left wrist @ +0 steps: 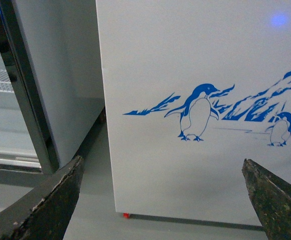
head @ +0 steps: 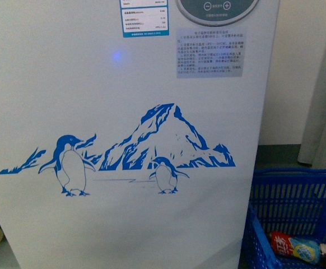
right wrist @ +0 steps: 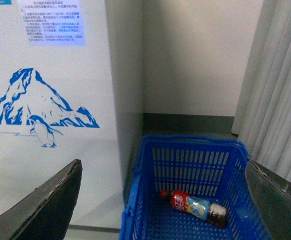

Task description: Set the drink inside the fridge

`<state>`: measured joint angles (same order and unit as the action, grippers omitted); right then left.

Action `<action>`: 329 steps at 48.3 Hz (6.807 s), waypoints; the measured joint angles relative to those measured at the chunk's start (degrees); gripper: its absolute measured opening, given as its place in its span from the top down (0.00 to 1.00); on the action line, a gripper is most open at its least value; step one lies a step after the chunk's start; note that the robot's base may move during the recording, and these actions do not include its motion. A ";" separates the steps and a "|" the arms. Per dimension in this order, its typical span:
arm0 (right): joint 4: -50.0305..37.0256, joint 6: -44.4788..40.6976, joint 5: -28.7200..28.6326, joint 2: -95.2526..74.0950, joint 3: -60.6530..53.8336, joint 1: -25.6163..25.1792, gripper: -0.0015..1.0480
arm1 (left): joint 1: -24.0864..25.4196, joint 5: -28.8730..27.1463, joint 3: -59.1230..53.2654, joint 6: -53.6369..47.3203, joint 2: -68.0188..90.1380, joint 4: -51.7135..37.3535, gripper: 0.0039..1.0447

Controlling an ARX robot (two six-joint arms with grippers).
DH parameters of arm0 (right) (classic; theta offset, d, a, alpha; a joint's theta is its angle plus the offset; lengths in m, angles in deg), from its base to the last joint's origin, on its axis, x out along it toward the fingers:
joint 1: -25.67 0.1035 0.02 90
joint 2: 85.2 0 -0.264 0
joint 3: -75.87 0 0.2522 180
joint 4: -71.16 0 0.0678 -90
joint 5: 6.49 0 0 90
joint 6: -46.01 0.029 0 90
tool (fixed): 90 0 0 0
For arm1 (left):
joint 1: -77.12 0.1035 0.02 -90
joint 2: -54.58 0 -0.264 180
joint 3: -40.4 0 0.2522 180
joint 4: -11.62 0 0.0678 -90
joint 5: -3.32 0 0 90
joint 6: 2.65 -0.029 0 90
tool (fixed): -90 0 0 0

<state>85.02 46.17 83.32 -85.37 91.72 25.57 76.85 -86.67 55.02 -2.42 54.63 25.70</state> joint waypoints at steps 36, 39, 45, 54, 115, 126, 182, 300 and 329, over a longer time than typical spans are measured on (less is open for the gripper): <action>11.43 -2.69 -1.11 -9.81 4.70 -2.21 0.07 | 0.02 0.00 0.00 0.00 0.00 0.00 0.08; 9.40 -6.93 -6.56 -20.72 6.62 -6.58 0.07 | 0.02 0.00 0.00 0.00 0.00 0.00 0.08; -1.27 -14.23 -12.22 -36.59 9.33 -13.20 0.07 | 0.02 0.02 0.00 0.00 0.00 0.00 0.08; -16.15 -25.16 -18.23 -62.38 16.76 -19.82 0.07 | 0.02 0.00 0.00 0.00 0.00 0.00 0.08; -19.45 -64.63 -0.52 -165.59 84.98 -16.33 0.07 | 0.02 0.00 0.00 0.00 0.00 0.00 0.08; -17.03 -64.19 0.44 -170.83 92.04 -16.55 0.07 | 0.02 0.00 0.00 0.00 0.00 0.00 0.08; -16.17 -60.96 0.59 -173.68 91.45 -16.50 0.55 | 0.02 0.00 0.00 0.00 0.00 0.00 0.08; 9.51 0.52 -11.21 -17.20 20.15 -13.14 0.62 | 0.02 0.00 0.00 0.00 0.00 0.00 0.08; 4.92 -0.02 -5.66 -15.26 18.18 -7.26 0.62 | 0.02 -0.02 0.00 0.00 0.00 0.00 0.08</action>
<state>89.93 46.15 77.66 -100.62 109.90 18.32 76.87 -86.69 55.02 -2.42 54.63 25.70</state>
